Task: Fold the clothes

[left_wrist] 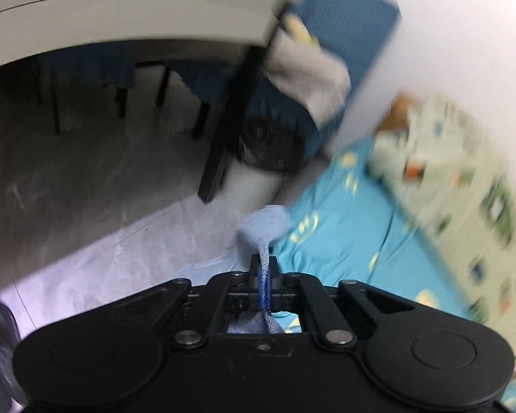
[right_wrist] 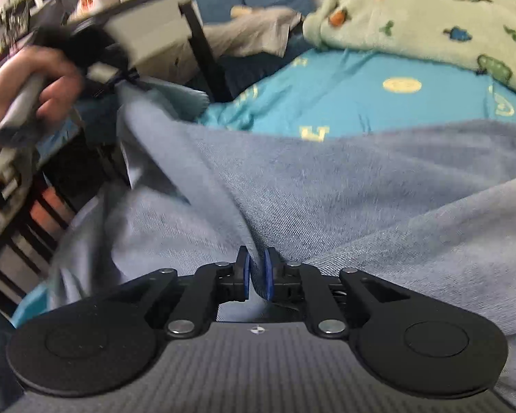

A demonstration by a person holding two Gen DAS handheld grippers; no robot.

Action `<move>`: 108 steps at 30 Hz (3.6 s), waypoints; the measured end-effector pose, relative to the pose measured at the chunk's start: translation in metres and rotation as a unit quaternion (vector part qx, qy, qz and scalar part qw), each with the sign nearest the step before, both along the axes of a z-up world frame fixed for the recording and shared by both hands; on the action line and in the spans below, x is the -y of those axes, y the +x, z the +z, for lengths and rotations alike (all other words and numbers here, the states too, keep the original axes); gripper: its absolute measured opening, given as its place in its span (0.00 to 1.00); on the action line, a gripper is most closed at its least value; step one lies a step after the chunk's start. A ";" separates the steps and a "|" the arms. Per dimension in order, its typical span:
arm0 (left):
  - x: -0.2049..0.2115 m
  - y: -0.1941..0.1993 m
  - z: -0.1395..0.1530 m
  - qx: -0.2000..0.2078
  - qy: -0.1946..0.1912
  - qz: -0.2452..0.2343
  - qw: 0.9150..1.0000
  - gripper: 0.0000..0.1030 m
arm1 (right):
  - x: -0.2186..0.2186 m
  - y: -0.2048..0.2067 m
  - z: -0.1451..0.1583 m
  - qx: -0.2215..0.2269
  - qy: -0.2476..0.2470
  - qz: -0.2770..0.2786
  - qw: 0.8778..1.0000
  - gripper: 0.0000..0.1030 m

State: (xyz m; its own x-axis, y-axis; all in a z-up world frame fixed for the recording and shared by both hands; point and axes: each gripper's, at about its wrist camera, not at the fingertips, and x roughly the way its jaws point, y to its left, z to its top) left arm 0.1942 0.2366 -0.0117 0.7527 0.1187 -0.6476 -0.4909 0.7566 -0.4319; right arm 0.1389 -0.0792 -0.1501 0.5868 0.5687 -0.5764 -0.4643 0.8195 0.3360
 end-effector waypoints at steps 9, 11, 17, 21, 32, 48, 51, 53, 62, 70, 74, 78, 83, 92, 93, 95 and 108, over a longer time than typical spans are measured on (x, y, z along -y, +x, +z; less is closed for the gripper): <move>-0.070 -0.135 -0.071 -0.021 -0.254 0.108 0.961 0.02 | 0.044 -0.028 0.033 -0.030 0.075 -0.057 0.995 0.17; -0.084 -0.139 -0.088 -0.026 -0.319 0.126 0.939 0.02 | 0.052 -0.031 0.028 -0.057 0.089 -0.070 0.992 0.18; -0.103 -0.111 -0.100 -0.048 -0.314 0.135 0.939 0.18 | 0.076 -0.027 0.009 -0.153 0.168 -0.130 0.965 0.34; -0.109 -0.088 -0.122 -0.064 -0.314 0.128 0.939 0.46 | 0.089 -0.021 -0.010 -0.210 0.235 -0.174 0.933 0.53; -0.125 -0.040 -0.154 -0.061 -0.322 0.106 0.939 0.50 | 0.095 -0.010 -0.029 -0.364 0.316 -0.199 0.853 0.64; -0.128 -0.072 -0.087 0.008 -0.279 0.045 0.959 0.21 | 0.114 -0.006 0.055 -0.110 0.320 -0.156 0.928 0.03; -0.126 -0.083 -0.083 0.025 -0.286 0.030 0.957 0.22 | 0.122 -0.016 0.063 -0.069 0.329 -0.157 0.929 0.03; -0.124 -0.085 -0.084 0.015 -0.289 0.028 0.957 0.26 | 0.122 -0.015 0.064 -0.067 0.331 -0.146 0.930 0.03; -0.111 -0.070 -0.114 -0.079 -0.307 0.022 0.948 0.50 | 0.127 -0.012 0.061 -0.071 0.353 -0.143 0.922 0.03; -0.111 -0.043 -0.111 -0.043 -0.277 0.041 0.959 0.08 | 0.125 -0.015 0.056 -0.048 0.359 -0.154 0.919 0.03; -0.106 -0.019 -0.078 0.012 -0.239 0.032 0.970 0.01 | 0.123 -0.011 0.046 -0.065 0.357 -0.170 0.916 0.03; -0.093 0.024 -0.031 0.043 -0.207 -0.001 0.977 0.01 | 0.116 -0.007 0.037 -0.089 0.328 -0.194 0.920 0.03; -0.088 0.070 0.044 0.134 -0.204 -0.032 0.969 0.01 | 0.107 0.013 0.073 -0.054 0.303 -0.241 0.920 0.03; -0.154 0.025 -0.006 0.175 -0.210 0.020 0.962 0.01 | 0.103 -0.014 0.096 0.092 0.252 -0.186 0.945 0.05; -0.163 0.019 -0.035 0.143 -0.212 0.040 0.966 0.01 | 0.095 -0.012 0.083 0.057 0.237 -0.179 0.953 0.05; -0.177 0.006 -0.094 0.075 -0.234 0.069 0.967 0.01 | 0.077 -0.006 0.050 -0.027 0.201 -0.170 0.964 0.05; -0.160 -0.074 -0.158 -0.062 -0.294 -0.014 0.954 0.48 | 0.119 -0.044 0.062 -0.114 0.123 -0.181 0.969 0.16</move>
State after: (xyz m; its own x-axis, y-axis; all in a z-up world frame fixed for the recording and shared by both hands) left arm 0.1202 0.3963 -0.1693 0.6632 -0.3114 -0.6806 -0.5493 0.4151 -0.7252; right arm 0.0945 -0.1984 -0.0886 0.6473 0.4856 -0.5876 -0.0519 0.7972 0.6015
